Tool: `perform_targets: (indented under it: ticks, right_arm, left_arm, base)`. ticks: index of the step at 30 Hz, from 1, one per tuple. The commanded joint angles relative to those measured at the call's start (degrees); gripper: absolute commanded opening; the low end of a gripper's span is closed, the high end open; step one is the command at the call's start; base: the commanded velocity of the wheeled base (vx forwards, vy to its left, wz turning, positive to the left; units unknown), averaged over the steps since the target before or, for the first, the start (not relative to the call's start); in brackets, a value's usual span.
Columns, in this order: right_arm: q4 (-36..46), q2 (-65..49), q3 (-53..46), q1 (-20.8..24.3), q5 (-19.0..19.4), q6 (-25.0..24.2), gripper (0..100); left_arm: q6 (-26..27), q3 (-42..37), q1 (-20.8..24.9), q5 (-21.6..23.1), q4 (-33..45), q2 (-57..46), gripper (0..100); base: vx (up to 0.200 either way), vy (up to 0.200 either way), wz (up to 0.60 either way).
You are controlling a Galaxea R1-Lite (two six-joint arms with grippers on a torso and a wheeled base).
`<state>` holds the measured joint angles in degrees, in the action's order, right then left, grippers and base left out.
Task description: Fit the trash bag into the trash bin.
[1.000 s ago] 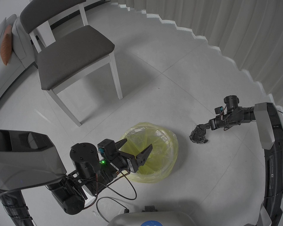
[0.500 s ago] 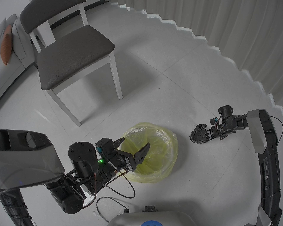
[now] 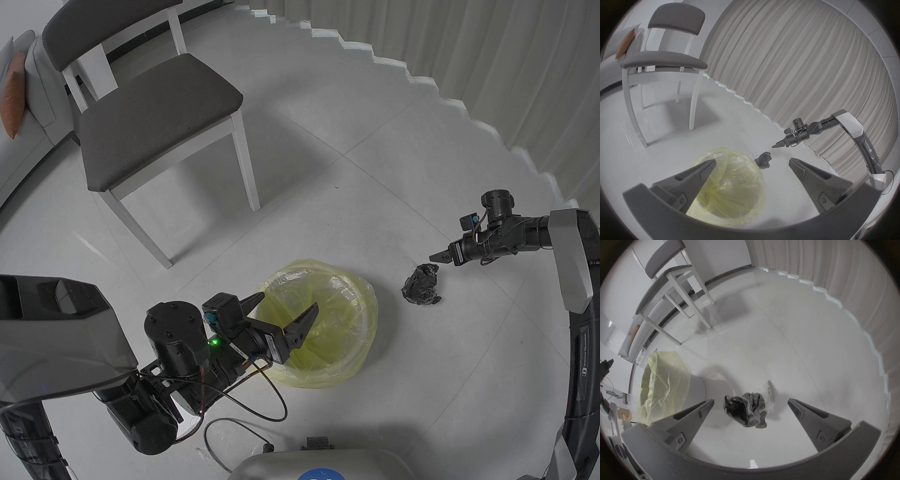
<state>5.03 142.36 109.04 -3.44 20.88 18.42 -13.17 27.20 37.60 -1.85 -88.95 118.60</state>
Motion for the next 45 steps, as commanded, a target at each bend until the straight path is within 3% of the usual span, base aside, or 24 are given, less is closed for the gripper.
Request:
perform_targets:
  ticks: [1, 20, 45]
  right_arm:
    - [-4.33, -1.39, -5.07, 0.63, -0.05, -0.4, 100]
    - [-13.82, 2.31, -9.73, 2.82, 0.12, -0.4, 100]
    - [-16.11, 8.55, -5.69, 3.17, 0.12, 0.74, 100]
  left_arm:
    - [0.07, -0.04, 0.2, -0.26, -0.96, -0.21, 100]
    - [0.07, -0.74, -0.24, -0.52, -1.05, -1.27, 100]
    - [-0.11, -2.76, -0.33, -0.96, -1.05, -2.15, 100]
  base:
    - [0.0, 0.0, 0.0]
    - [0.0, 0.0, 0.0]
    - [0.0, 0.0, 0.0]
